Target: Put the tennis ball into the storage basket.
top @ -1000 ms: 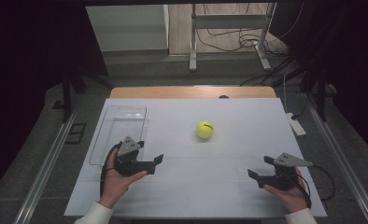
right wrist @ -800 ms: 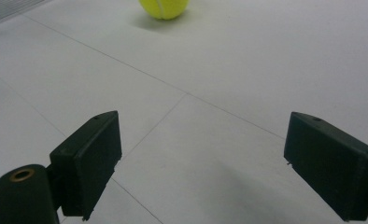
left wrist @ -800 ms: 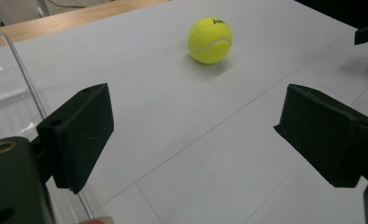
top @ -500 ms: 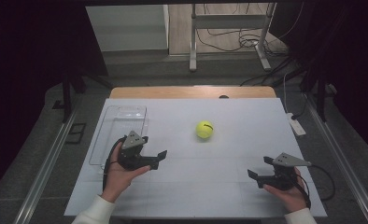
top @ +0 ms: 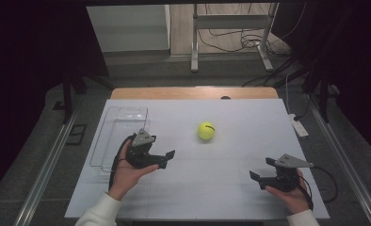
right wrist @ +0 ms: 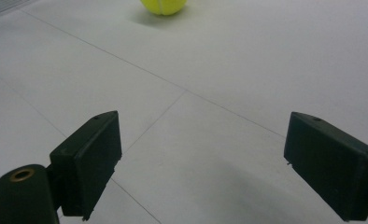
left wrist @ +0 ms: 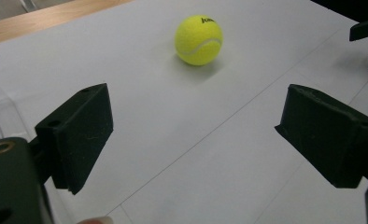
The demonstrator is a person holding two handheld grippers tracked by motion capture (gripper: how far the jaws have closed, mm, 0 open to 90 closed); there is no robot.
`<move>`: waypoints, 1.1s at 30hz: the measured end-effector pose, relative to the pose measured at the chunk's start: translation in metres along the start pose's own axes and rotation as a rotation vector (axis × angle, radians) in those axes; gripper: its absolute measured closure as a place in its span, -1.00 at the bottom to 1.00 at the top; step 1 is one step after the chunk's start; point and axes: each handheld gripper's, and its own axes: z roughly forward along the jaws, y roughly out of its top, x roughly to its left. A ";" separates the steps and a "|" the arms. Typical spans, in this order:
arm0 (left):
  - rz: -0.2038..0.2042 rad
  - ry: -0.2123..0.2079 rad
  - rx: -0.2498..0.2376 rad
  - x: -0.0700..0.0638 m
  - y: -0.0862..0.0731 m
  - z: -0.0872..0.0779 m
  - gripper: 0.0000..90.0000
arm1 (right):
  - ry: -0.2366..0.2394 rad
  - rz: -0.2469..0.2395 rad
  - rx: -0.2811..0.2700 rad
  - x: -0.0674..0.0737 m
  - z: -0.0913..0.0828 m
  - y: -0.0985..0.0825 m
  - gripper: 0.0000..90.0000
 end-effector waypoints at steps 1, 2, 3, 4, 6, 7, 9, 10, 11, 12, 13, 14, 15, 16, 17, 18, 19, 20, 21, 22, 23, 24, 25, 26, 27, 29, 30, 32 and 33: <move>0.000 0.000 0.000 0.000 0.000 0.000 -0.76 | 0.000 0.000 0.000 0.000 0.000 0.000 -0.74; -0.002 -0.005 0.003 0.000 0.001 0.002 -0.76 | -0.001 0.000 0.001 0.000 0.000 0.000 -0.74; -0.002 -0.004 0.004 0.000 0.001 0.003 -0.76 | -0.001 0.000 0.001 0.000 0.000 0.000 -0.75; 0.001 -0.004 0.008 0.000 0.002 0.004 -0.76 | -0.001 0.000 0.001 0.000 0.000 0.000 -0.75; -0.001 -0.005 0.013 0.001 0.003 0.007 -0.77 | -0.001 -0.001 0.000 0.000 0.000 0.000 -0.75; 0.001 -0.005 0.015 0.001 0.004 0.008 -0.77 | -0.001 -0.001 -0.001 0.000 0.000 0.000 -0.75; 0.000 -0.007 0.018 0.000 0.005 0.010 -0.77 | 0.000 0.000 -0.002 0.000 0.000 0.000 -0.75; 0.001 -0.008 0.019 0.000 0.006 0.011 -0.77 | 0.000 0.001 -0.002 0.000 0.000 0.000 -0.75; 0.004 -0.011 0.021 -0.001 0.007 0.012 -0.77 | 0.001 0.002 -0.001 0.000 0.000 0.000 -0.75; 0.007 -0.011 0.022 -0.001 0.007 0.012 -0.77 | 0.001 0.002 0.000 0.000 0.000 0.000 -0.76; 0.007 -0.013 0.022 -0.002 0.007 0.012 -0.77 | 0.001 0.004 -0.001 0.000 0.000 0.000 -0.76; 0.006 -0.015 0.023 -0.001 0.008 0.012 -0.77 | 0.001 0.005 -0.001 0.000 0.000 0.000 -0.76; 0.002 -0.019 0.023 -0.001 0.008 0.012 -0.77 | 0.001 0.005 -0.001 -0.001 0.000 0.000 -0.76; 0.000 -0.021 0.024 -0.001 0.008 0.013 -0.77 | 0.001 0.003 0.000 -0.001 0.000 0.000 -0.77; -0.003 -0.020 0.027 0.000 0.008 0.013 -0.77 | 0.002 0.003 0.000 0.000 0.000 0.000 -0.77; -0.003 -0.018 0.028 0.000 0.008 0.014 -0.77 | 0.002 0.002 0.000 0.000 0.000 0.000 -0.77; -0.004 -0.018 0.029 0.001 0.008 0.015 -0.76 | 0.003 0.000 0.000 0.000 0.000 0.000 -0.77; -0.005 -0.018 0.033 0.001 0.009 0.016 -0.76 | 0.003 -0.002 0.000 0.000 0.000 0.000 -0.77; -0.005 -0.018 0.035 0.001 0.010 0.017 -0.76 | 0.000 -0.005 0.004 0.000 0.000 0.000 -0.77; -0.006 -0.022 0.042 0.001 0.011 0.019 -0.76 | 0.002 -0.006 0.003 0.000 0.001 0.000 -0.77; -0.004 -0.024 0.049 0.002 0.012 0.020 -0.76 | 0.002 -0.007 0.003 0.000 0.001 0.000 -0.77; -0.004 -0.022 0.056 0.001 0.013 0.022 -0.76 | 0.003 -0.007 0.002 0.000 0.001 0.000 -0.77; -0.002 -0.022 0.058 0.001 0.014 0.023 -0.76 | 0.004 -0.008 0.001 0.000 0.001 0.000 -0.77; 0.000 -0.022 0.061 0.001 0.015 0.024 -0.76 | 0.005 -0.011 0.001 0.000 0.001 0.000 -0.77; -0.004 -0.024 0.064 0.001 0.017 0.026 -0.76 | 0.006 -0.012 0.000 0.000 0.000 0.000 -0.77; -0.005 -0.026 0.067 0.002 0.018 0.027 -0.76 | 0.007 -0.012 -0.002 0.000 0.000 0.000 -0.77; -0.008 -0.031 0.071 0.002 0.019 0.029 -0.76 | 0.005 -0.012 -0.001 -0.001 0.000 0.000 -0.77; -0.010 -0.030 0.073 0.002 0.020 0.030 -0.76 | 0.007 -0.010 -0.004 0.000 0.000 0.001 -0.77; -0.010 -0.030 0.073 0.002 0.020 0.030 -0.76 | 0.007 -0.010 -0.004 0.000 0.000 0.001 -0.77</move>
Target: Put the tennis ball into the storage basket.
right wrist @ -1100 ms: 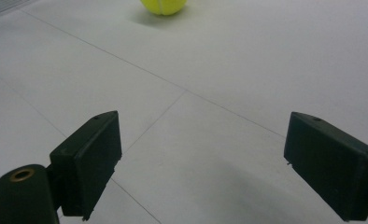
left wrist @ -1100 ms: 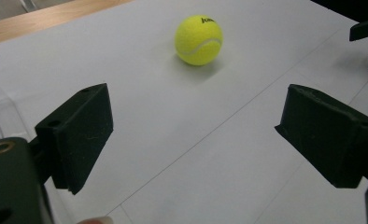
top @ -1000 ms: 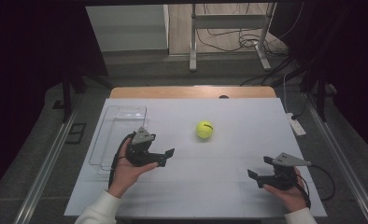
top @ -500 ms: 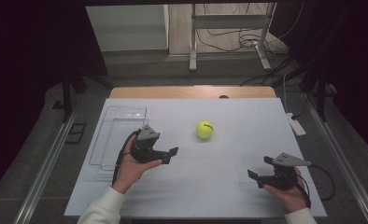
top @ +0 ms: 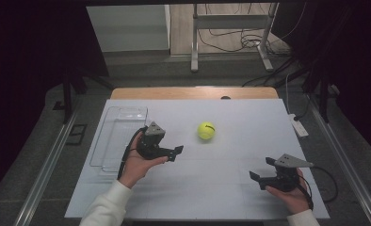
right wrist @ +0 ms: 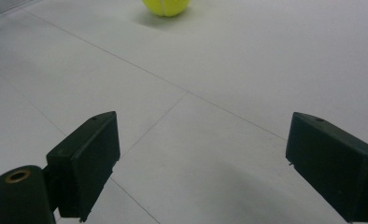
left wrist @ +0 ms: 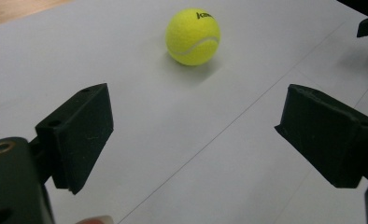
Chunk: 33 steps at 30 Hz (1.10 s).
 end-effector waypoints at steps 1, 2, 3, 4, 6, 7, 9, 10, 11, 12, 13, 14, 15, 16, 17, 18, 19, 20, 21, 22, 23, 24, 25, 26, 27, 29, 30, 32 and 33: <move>-0.002 -0.001 -0.001 0.002 0.001 0.000 -0.76 | 0.000 0.000 -0.001 0.000 0.000 0.000 -0.77; -0.009 -0.001 -0.002 0.002 0.002 0.001 -0.76 | -0.001 0.000 0.000 0.000 0.000 0.000 -0.77; -0.009 -0.001 -0.002 0.002 0.002 0.001 -0.76 | -0.001 0.000 0.000 0.000 0.000 0.000 -0.77; -0.014 -0.004 -0.003 0.004 0.002 0.002 -0.76 | -0.001 0.002 0.000 0.000 0.000 0.000 -0.77; -0.017 -0.007 -0.003 0.005 0.003 0.003 -0.76 | -0.002 0.003 0.001 0.000 0.001 0.000 -0.77; -0.015 -0.006 -0.001 0.005 0.003 0.003 -0.76 | -0.003 0.003 0.002 0.000 0.001 0.000 -0.77; -0.016 -0.010 0.000 0.006 0.004 0.005 -0.76 | -0.005 0.003 0.002 0.000 0.000 0.000 -0.77; -0.017 -0.012 0.000 0.006 0.005 0.005 -0.76 | -0.005 0.003 0.001 0.000 0.000 0.000 -0.77; -0.018 -0.015 -0.001 0.006 0.006 0.005 -0.76 | -0.004 0.005 0.000 0.000 0.000 0.000 -0.77; -0.020 -0.017 -0.002 0.007 0.007 0.006 -0.76 | -0.001 0.006 -0.002 -0.001 0.000 0.000 -0.77; -0.020 -0.020 -0.002 0.007 0.007 0.006 -0.76 | -0.002 0.007 -0.003 -0.001 0.000 0.000 -0.77; -0.023 -0.021 0.000 0.007 0.008 0.007 -0.76 | -0.002 0.008 -0.003 -0.001 0.000 0.000 -0.77; -0.023 -0.023 0.001 0.008 0.009 0.008 -0.76 | -0.002 0.008 -0.003 -0.001 0.000 0.000 -0.77; -0.024 -0.025 0.004 0.008 0.009 0.009 -0.76 | -0.001 0.006 -0.003 -0.001 0.000 0.000 -0.77; -0.026 -0.029 0.007 0.008 0.010 0.010 -0.77 | -0.002 0.005 -0.003 -0.001 0.000 0.000 -0.77; -0.026 -0.029 0.007 0.008 0.010 0.010 -0.77 | -0.002 0.005 -0.003 -0.001 0.000 0.000 -0.77; -0.025 -0.032 0.010 0.008 0.010 0.010 -0.77 | -0.002 0.005 -0.004 -0.001 0.000 0.000 -0.77; -0.024 -0.034 0.012 0.008 0.011 0.011 -0.77 | -0.002 0.005 -0.004 -0.001 0.000 0.000 -0.77; -0.022 -0.034 0.014 0.008 0.011 0.012 -0.77 | -0.002 0.005 -0.004 -0.001 0.000 0.000 -0.77; -0.021 -0.035 0.016 0.009 0.012 0.013 -0.77 | -0.002 0.005 -0.004 -0.001 0.000 0.000 -0.77; -0.023 -0.034 0.017 0.009 0.012 0.013 -0.77 | -0.003 0.006 -0.004 -0.001 0.000 0.000 -0.77; -0.022 -0.033 0.018 0.009 0.013 0.014 -0.77 | -0.003 0.006 -0.004 -0.001 0.000 0.000 -0.77; -0.020 -0.035 0.018 0.009 0.014 0.014 -0.77 | -0.002 0.005 -0.004 -0.001 0.000 0.000 -0.77; -0.019 -0.035 0.017 0.009 0.015 0.015 -0.77 | -0.001 0.005 -0.004 -0.001 0.000 0.000 -0.77; -0.019 -0.035 0.017 0.009 0.015 0.015 -0.77 | -0.001 0.005 -0.004 -0.001 0.000 0.000 -0.77; -0.014 -0.036 0.015 0.008 0.017 0.016 -0.77 | -0.001 0.005 -0.004 -0.001 0.000 0.000 -0.77; -0.014 -0.037 0.016 0.008 0.018 0.017 -0.77 | -0.002 0.004 -0.003 -0.001 0.000 0.000 -0.77; -0.012 -0.039 0.019 0.008 0.020 0.019 -0.77 | -0.001 0.004 -0.004 -0.001 0.000 0.000 -0.77; -0.011 -0.041 0.020 0.008 0.021 0.020 -0.78 | -0.002 0.003 -0.001 -0.001 0.000 0.000 -0.77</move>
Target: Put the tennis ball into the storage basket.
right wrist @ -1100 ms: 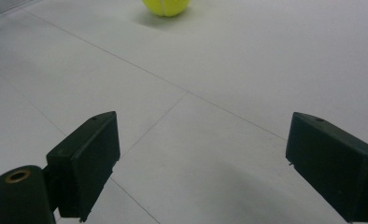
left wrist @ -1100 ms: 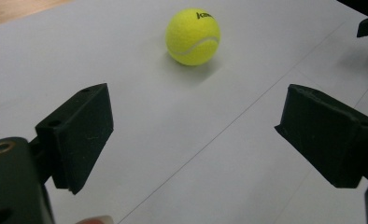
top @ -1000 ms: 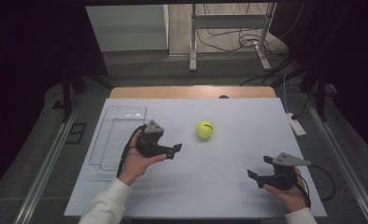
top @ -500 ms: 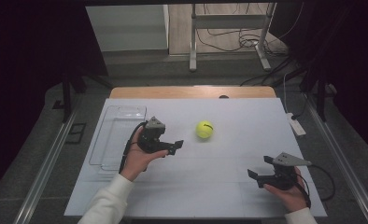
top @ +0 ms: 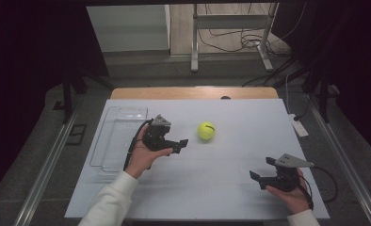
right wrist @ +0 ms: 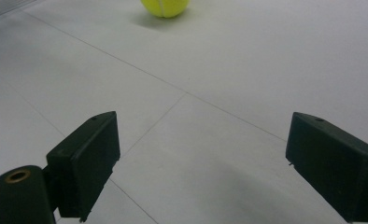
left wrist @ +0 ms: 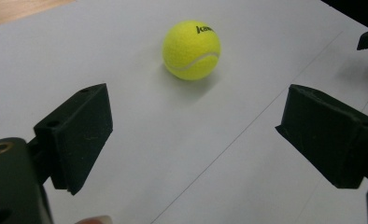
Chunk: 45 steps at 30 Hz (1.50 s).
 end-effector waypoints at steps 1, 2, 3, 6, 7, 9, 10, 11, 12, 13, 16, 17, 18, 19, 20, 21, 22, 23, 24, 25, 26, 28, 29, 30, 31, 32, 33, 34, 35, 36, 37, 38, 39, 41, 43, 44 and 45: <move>-0.002 -0.003 -0.001 0.000 0.001 0.001 -0.78 | -0.001 -0.001 0.001 0.000 0.000 0.000 -0.77; -0.002 -0.003 -0.001 0.000 0.001 0.001 -0.78 | -0.001 -0.002 0.001 0.000 0.000 0.000 -0.77; -0.003 -0.007 0.000 0.000 0.002 0.002 -0.78 | -0.001 -0.002 0.001 0.000 0.000 0.000 -0.77; -0.001 -0.010 0.001 0.000 0.005 0.004 -0.78 | -0.001 -0.002 0.001 0.000 0.000 0.000 -0.77; -0.001 -0.010 0.002 0.000 0.006 0.005 -0.78 | -0.001 -0.002 0.001 0.000 0.000 0.000 -0.77; 0.004 -0.011 0.004 -0.001 0.008 0.007 -0.78 | -0.001 -0.001 0.000 0.000 0.000 0.000 -0.77; 0.004 -0.012 0.004 -0.001 0.009 0.008 -0.78 | -0.001 -0.002 0.000 0.000 0.000 0.000 -0.77; 0.008 -0.013 0.005 -0.002 0.010 0.010 -0.78 | -0.001 -0.001 0.000 0.000 0.000 0.000 -0.77; 0.012 -0.011 0.008 -0.002 0.011 0.011 -0.78 | -0.001 -0.002 0.000 0.000 0.000 0.000 -0.77; 0.014 -0.009 0.012 -0.002 0.012 0.012 -0.78 | -0.001 -0.002 0.000 0.000 0.000 0.000 -0.77; 0.021 -0.009 0.018 -0.003 0.014 0.014 -0.78 | -0.001 -0.002 0.000 0.000 0.000 0.000 -0.77; 0.024 -0.009 0.020 -0.003 0.015 0.015 -0.78 | -0.001 -0.003 0.001 0.000 0.000 0.000 -0.77; 0.027 -0.007 0.024 -0.002 0.017 0.017 -0.78 | -0.001 -0.003 0.001 0.000 0.000 0.000 -0.77; 0.030 -0.006 0.026 -0.002 0.018 0.017 -0.78 | -0.002 -0.002 0.002 0.000 0.000 0.000 -0.77; 0.031 -0.008 0.026 -0.002 0.020 0.019 -0.78 | -0.003 -0.002 0.002 0.000 0.000 0.000 -0.77; 0.031 -0.008 0.025 -0.001 0.020 0.019 -0.78 | -0.004 -0.001 0.002 0.000 0.000 0.000 -0.77; 0.026 -0.011 0.021 -0.001 0.021 0.020 -0.77 | -0.004 -0.001 0.002 0.000 0.000 0.000 -0.77; 0.025 -0.014 0.019 0.000 0.022 0.021 -0.77 | -0.005 -0.001 0.001 0.000 0.000 0.000 -0.77; 0.024 -0.017 0.020 0.000 0.023 0.022 -0.77 | -0.005 0.000 0.001 0.000 0.000 0.000 -0.77; 0.025 -0.016 0.022 0.001 0.023 0.025 -0.77 | -0.005 0.000 0.001 0.000 0.001 0.000 -0.77; 0.025 -0.016 0.022 0.001 0.023 0.025 -0.77 | -0.005 0.000 0.001 0.000 0.001 0.000 -0.77; 0.027 -0.017 0.032 0.001 0.025 0.029 -0.77 | -0.004 0.001 0.000 0.000 0.001 0.000 -0.77; 0.024 -0.018 0.034 0.001 0.026 0.030 -0.78 | -0.004 0.001 0.001 0.000 0.000 0.000 -0.77; 0.026 -0.018 0.037 0.002 0.028 0.033 -0.78 | -0.004 0.001 0.001 0.000 0.000 0.000 -0.77; 0.026 -0.018 0.037 0.002 0.028 0.033 -0.78 | -0.004 0.001 0.001 0.000 0.000 0.000 -0.77; 0.030 -0.014 0.041 0.002 0.031 0.035 -0.78 | -0.005 0.001 0.001 0.000 0.000 0.000 -0.77; 0.031 -0.011 0.042 0.002 0.031 0.035 -0.78 | -0.005 0.000 0.001 0.000 0.000 0.000 -0.77; 0.031 -0.011 0.042 0.002 0.031 0.035 -0.78 | -0.005 0.000 0.001 0.000 0.000 0.000 -0.77; 0.035 -0.015 0.045 0.001 0.033 0.037 -0.78 | -0.007 0.003 0.003 0.000 0.000 0.000 -0.77; 0.038 -0.015 0.047 0.001 0.034 0.038 -0.78 | -0.006 0.005 0.002 -0.001 0.000 0.000 -0.77; 0.038 -0.015 0.047 0.001 0.034 0.038 -0.78 | -0.006 0.005 0.002 -0.001 0.000 0.000 -0.77; 0.042 -0.014 0.050 0.001 0.035 0.039 -0.78 | -0.004 0.007 0.001 -0.001 0.000 0.000 -0.77; 0.044 -0.013 0.051 0.001 0.036 0.039 -0.78 | -0.004 0.007 0.001 -0.001 0.000 0.000 -0.77; 0.041 -0.014 0.047 0.001 0.038 0.042 -0.78 | -0.006 0.006 0.003 -0.001 0.000 0.000 -0.77; 0.043 -0.016 0.049 0.001 0.041 0.044 -0.78 | -0.005 0.005 0.001 -0.001 0.000 0.000 -0.77; 0.048 -0.018 0.053 0.001 0.042 0.045 -0.78 | -0.007 0.005 0.002 -0.001 0.000 0.000 -0.77; 0.049 -0.020 0.054 0.000 0.043 0.047 -0.78 | -0.006 0.005 0.002 -0.001 0.000 0.000 -0.77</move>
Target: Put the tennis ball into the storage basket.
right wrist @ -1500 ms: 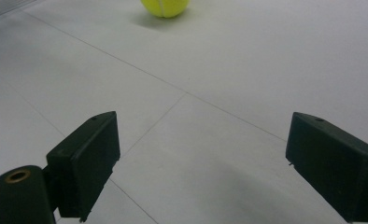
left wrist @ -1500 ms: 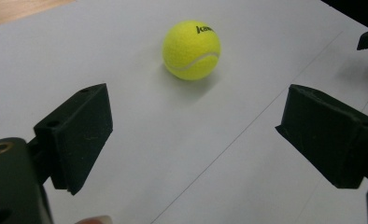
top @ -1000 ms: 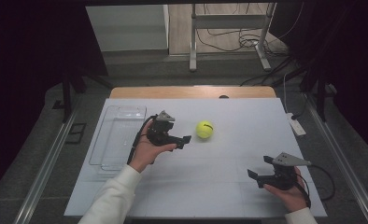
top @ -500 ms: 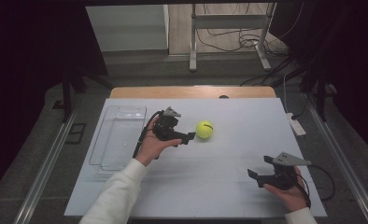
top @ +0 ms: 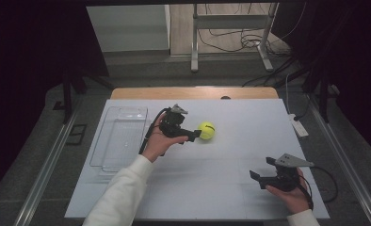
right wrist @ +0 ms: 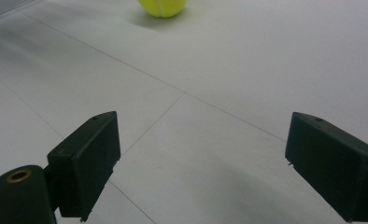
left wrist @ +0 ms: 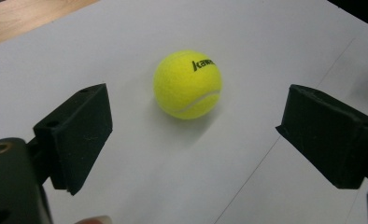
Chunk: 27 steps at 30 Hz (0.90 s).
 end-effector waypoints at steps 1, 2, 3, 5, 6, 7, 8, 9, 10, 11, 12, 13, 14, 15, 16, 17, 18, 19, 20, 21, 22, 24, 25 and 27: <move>0.000 0.000 0.000 0.000 0.000 0.000 -0.78 | 0.000 0.000 0.000 0.000 0.000 0.000 -0.77; -0.001 -0.001 0.001 0.000 0.001 0.002 -0.78 | 0.002 0.002 -0.001 0.000 0.000 0.000 -0.77; 0.001 -0.003 0.003 0.000 0.002 0.003 -0.78 | -0.001 0.003 0.001 -0.001 0.000 0.000 -0.77; 0.000 0.000 0.004 0.001 0.004 0.006 -0.78 | -0.002 0.004 0.003 -0.001 0.001 0.000 -0.77; 0.002 0.000 0.007 0.001 0.004 0.007 -0.78 | -0.003 0.004 0.004 -0.001 0.001 0.000 -0.77; 0.005 0.001 0.010 0.001 0.005 0.009 -0.78 | -0.003 0.004 0.004 -0.001 0.001 0.000 -0.77; 0.006 0.005 0.012 0.001 0.006 0.011 -0.78 | -0.004 0.005 0.004 -0.001 0.001 0.000 -0.77; 0.007 0.008 0.012 0.001 0.007 0.012 -0.78 | -0.002 0.006 0.003 -0.001 0.001 -0.001 -0.77; 0.010 0.008 0.015 0.001 0.007 0.012 -0.78 | -0.002 0.007 0.003 -0.001 0.000 -0.001 -0.77; 0.009 0.006 0.015 0.001 0.009 0.013 -0.79 | -0.003 0.007 0.002 -0.001 0.000 -0.001 -0.76; 0.006 0.003 0.010 0.001 0.010 0.014 -0.79 | -0.004 0.006 0.001 -0.001 0.000 -0.001 -0.76; 0.009 0.003 0.010 0.001 0.011 0.014 -0.79 | -0.005 0.005 -0.002 -0.001 0.000 0.000 -0.76; 0.010 0.003 0.009 0.000 0.013 0.014 -0.79 | -0.005 0.004 -0.002 -0.001 0.000 0.000 -0.76; 0.013 0.004 0.012 0.000 0.014 0.015 -0.79 | -0.004 0.003 -0.002 -0.001 0.000 0.000 -0.76; 0.011 0.005 0.010 0.000 0.014 0.016 -0.79 | -0.004 0.003 -0.001 -0.001 0.000 0.000 -0.76; 0.014 0.003 0.017 0.000 0.016 0.017 -0.79 | -0.003 0.003 -0.001 -0.001 0.000 0.000 -0.76; 0.012 0.006 0.017 0.000 0.017 0.018 -0.79 | -0.002 0.003 -0.002 -0.001 0.000 0.000 -0.76; 0.012 0.006 0.017 0.000 0.017 0.018 -0.79 | -0.002 0.002 -0.001 -0.001 0.000 0.000 -0.76; 0.015 0.004 0.021 0.000 0.018 0.019 -0.79 | -0.002 0.002 -0.001 -0.001 0.000 0.000 -0.76; 0.014 0.003 0.024 0.000 0.018 0.019 -0.79 | -0.002 0.001 -0.002 -0.001 0.000 0.000 -0.76; 0.016 0.002 0.026 0.000 0.019 0.020 -0.79 | -0.002 0.001 -0.001 -0.001 0.000 0.000 -0.76; 0.022 0.002 0.033 0.000 0.020 0.022 -0.79 | -0.003 -0.001 -0.002 0.000 0.000 0.000 -0.76; 0.017 0.001 0.034 0.000 0.021 0.025 -0.79 | -0.003 -0.001 -0.003 0.000 0.000 0.000 -0.76; 0.024 0.000 0.041 0.001 0.022 0.026 -0.79 | -0.007 -0.003 -0.001 0.000 0.000 0.000 -0.76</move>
